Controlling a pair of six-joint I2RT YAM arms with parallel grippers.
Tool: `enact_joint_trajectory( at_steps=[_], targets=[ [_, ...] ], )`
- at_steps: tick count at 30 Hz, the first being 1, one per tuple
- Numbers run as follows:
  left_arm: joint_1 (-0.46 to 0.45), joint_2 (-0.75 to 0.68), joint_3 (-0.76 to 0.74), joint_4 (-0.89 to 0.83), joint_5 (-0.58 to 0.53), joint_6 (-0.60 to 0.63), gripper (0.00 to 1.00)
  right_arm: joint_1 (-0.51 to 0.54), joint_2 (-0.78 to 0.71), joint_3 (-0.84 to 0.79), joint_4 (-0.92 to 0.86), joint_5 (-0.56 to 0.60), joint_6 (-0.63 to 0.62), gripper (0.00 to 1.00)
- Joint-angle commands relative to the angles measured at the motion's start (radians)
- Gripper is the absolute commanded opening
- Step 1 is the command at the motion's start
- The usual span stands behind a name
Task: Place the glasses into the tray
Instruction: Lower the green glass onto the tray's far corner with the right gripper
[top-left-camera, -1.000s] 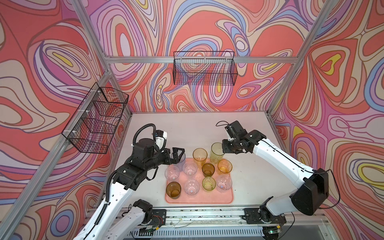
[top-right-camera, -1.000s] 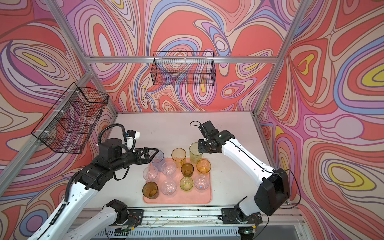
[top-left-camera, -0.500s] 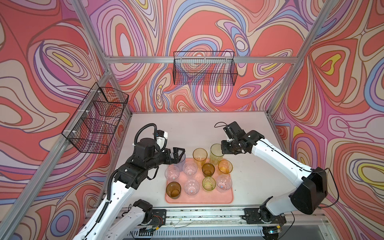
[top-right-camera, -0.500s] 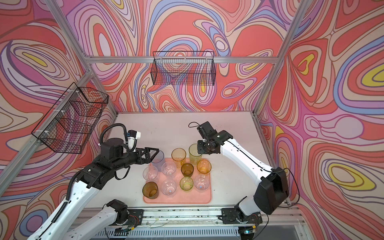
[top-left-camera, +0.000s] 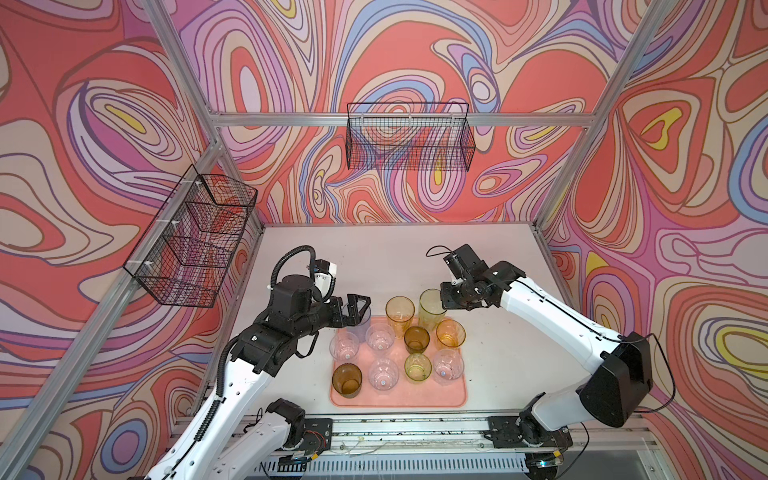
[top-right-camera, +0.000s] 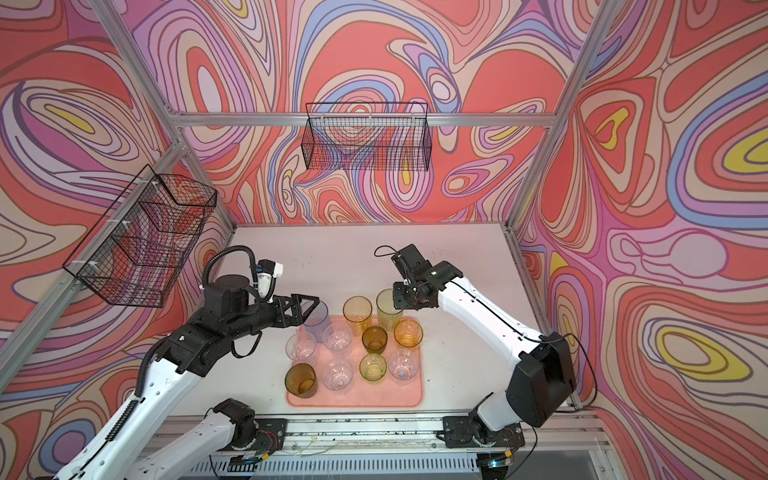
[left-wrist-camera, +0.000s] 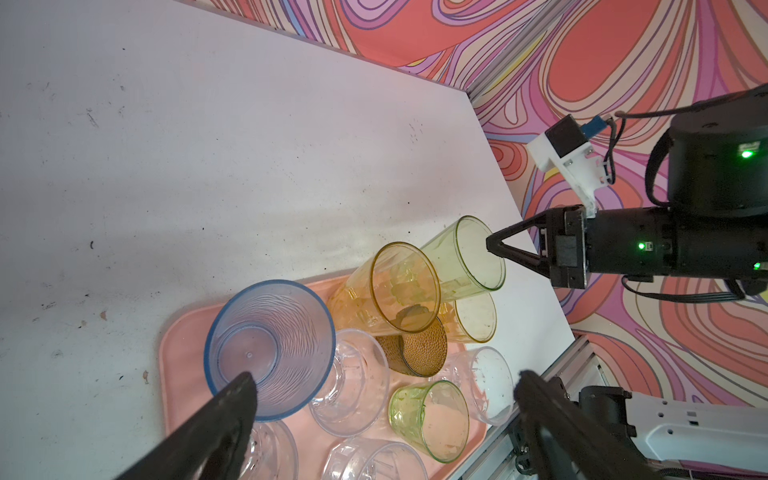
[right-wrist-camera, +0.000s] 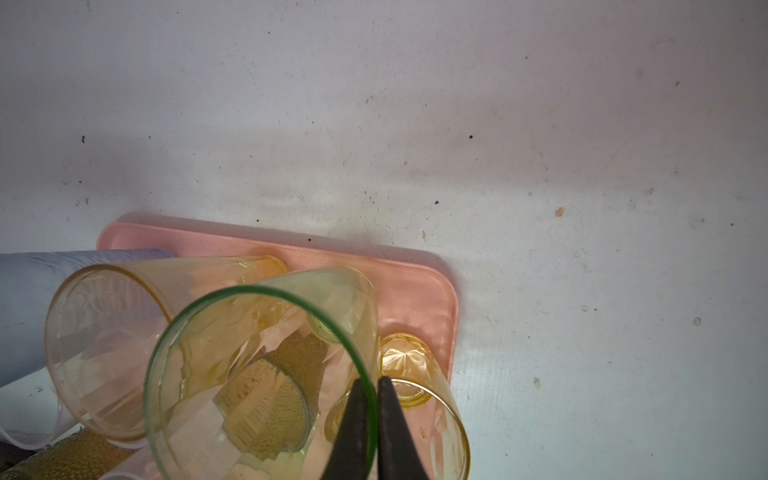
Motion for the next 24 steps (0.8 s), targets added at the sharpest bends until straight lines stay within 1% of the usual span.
enact_joint_trajectory(
  at_steps=[1,24],
  targets=[
    [0.005,-0.001,-0.013,0.025,0.012,0.003,1.00,0.009,0.008,-0.012,0.003,0.023,0.009,0.00],
    [0.006,-0.003,-0.024,0.027,0.007,0.009,1.00,0.036,0.022,-0.010,-0.012,0.041,0.018,0.00]
  ],
)
